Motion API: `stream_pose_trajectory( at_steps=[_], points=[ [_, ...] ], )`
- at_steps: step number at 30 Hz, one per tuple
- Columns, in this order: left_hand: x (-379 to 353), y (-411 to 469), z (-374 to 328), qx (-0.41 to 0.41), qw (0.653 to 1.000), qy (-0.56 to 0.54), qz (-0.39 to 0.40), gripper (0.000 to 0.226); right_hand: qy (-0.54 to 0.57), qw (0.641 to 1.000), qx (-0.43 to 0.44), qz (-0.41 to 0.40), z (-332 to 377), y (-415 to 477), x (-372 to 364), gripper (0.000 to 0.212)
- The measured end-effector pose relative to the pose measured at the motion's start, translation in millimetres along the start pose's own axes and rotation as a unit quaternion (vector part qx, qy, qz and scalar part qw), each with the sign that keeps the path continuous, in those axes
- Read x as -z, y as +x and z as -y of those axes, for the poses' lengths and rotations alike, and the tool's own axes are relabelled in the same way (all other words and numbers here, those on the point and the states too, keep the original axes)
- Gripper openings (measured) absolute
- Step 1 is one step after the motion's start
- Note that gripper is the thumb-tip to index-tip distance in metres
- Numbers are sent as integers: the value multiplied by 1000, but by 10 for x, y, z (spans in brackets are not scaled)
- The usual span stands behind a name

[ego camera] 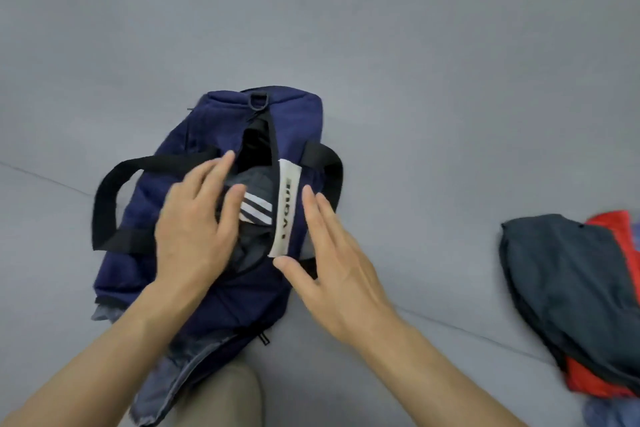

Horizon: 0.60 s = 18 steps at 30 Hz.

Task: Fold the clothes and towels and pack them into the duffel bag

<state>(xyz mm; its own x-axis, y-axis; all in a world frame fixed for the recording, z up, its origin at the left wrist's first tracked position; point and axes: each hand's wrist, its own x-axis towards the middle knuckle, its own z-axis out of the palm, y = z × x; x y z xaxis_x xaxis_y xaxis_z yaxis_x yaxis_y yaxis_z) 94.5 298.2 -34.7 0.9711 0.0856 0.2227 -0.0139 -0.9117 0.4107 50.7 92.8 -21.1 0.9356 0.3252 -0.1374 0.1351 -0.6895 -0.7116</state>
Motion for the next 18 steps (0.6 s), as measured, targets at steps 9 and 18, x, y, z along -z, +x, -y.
stream_pose_trajectory(
  at_steps=[9, 18],
  points=[
    [-116, -102, -2022, -207, 961, -158, 92, 44, -175, 977, -122, 28, -1483, -1595, 1715, 80],
    [-1205, -711, -3728, -338, 858, -83, 378, 57, -150, 950, -270, -51, -2804, -2885, 1989, 81]
  ],
)
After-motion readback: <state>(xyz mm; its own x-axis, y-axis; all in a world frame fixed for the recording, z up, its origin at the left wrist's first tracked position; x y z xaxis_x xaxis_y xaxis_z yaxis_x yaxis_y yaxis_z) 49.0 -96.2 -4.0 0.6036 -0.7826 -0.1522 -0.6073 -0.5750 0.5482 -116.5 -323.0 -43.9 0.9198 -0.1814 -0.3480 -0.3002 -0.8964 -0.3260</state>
